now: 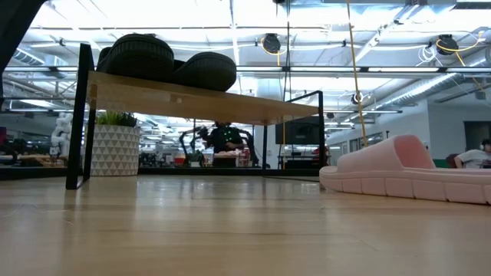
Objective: Pick and place slides into the shelf
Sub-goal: Put the top pink slide on the shelf
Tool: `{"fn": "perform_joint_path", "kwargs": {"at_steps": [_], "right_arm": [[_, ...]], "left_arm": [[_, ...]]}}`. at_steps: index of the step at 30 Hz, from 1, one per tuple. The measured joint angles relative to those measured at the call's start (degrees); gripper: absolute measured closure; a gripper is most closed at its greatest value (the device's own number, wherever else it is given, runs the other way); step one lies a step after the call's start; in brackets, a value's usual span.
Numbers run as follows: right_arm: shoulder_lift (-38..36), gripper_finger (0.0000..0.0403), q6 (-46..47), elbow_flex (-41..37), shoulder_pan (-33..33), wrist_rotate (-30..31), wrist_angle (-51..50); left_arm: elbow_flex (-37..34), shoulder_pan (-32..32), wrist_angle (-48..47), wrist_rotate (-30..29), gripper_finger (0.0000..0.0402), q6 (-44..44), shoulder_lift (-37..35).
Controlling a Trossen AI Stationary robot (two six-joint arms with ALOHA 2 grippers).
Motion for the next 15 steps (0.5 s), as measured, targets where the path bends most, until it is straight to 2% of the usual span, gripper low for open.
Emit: {"fn": "perform_joint_path", "kwargs": {"at_steps": [5, 10, 15], "right_arm": [[-2.07, 0.0402, 4.08, 0.04, 0.03, -0.38, -3.84], [-3.18, 0.0402, 13.43, 0.02, 0.0, -1.1, -10.99], [-3.71, 0.0402, 26.99, 0.07, 0.62, -2.89, -17.54]], "left_arm": [[0.0, 0.0, 1.31, 10.32, 0.0212, -2.09, -0.44], [0.03, 1.68, 0.69, 13.51, 0.0211, -3.08, -3.27], [0.0, 6.36, -8.83, 15.16, 0.0211, 1.35, -8.67]]}}
